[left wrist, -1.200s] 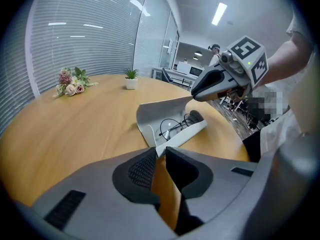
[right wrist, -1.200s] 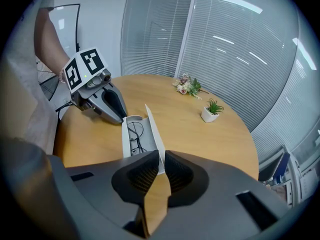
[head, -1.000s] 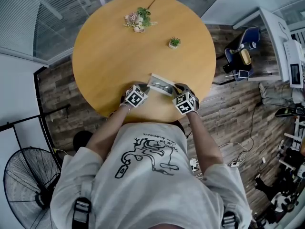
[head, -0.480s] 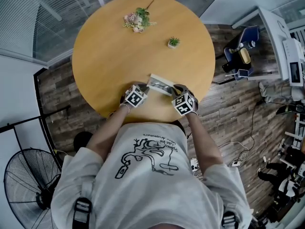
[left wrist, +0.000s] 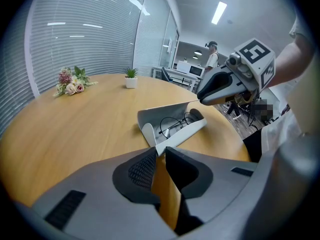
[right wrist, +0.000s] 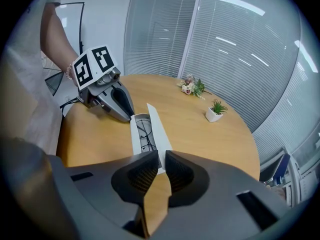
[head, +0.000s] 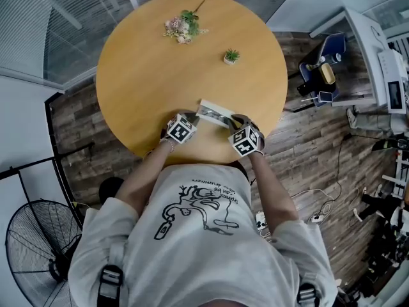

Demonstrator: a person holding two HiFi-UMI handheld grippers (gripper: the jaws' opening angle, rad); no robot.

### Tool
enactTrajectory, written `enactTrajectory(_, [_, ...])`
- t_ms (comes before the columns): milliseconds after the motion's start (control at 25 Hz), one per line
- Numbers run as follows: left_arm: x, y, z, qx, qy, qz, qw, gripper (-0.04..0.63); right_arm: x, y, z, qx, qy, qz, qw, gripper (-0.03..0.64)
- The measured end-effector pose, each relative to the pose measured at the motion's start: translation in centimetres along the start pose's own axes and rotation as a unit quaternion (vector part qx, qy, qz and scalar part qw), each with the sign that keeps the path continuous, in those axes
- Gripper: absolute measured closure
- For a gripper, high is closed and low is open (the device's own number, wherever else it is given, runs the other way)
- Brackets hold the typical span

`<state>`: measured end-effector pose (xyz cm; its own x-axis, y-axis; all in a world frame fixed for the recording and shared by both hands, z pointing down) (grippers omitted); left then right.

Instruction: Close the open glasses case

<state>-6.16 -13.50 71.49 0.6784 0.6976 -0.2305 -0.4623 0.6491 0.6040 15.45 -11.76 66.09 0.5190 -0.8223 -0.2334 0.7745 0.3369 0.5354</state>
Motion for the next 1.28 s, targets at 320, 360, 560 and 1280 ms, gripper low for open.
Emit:
enactTrajectory(320, [0.0, 0.3, 0.5, 0.001, 0.000, -0.003, 1.0000, 0.520, -0.5, 0.3, 0.0, -0.002, -0.002, -0.004, 1.000, 0.560])
enactTrajectory(360, [0.0, 0.4, 0.5, -0.002, 0.001, -0.001, 1.0000, 0.520, -0.6, 0.3, 0.0, -0.002, -0.002, -0.005, 1.000, 0.560])
enactTrajectory(560, [0.2, 0.2, 0.3, -0.018, -0.004, 0.015, 0.9997, 0.525, -0.8, 0.3, 0.0, -0.003, -0.002, -0.007, 1.000, 0.560])
enactTrajectory(1280, [0.1, 0.0, 0.2, -0.025, -0.006, 0.021, 0.9995, 0.528, -1.5, 0.3, -0.1, -0.005, -0.006, -0.004, 1.000, 0.558])
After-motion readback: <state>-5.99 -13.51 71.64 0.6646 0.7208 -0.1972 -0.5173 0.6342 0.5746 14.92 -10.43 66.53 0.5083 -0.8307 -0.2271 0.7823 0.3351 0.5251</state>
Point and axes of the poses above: the fingertips, and each gripper's own axes: z forward along the fingers, x to its right, y out of its underside, the point moved 10 cm from there along -z, backward along the fingers, and after that the axes turned 6 degrees about -z, right-handed, at the moved point
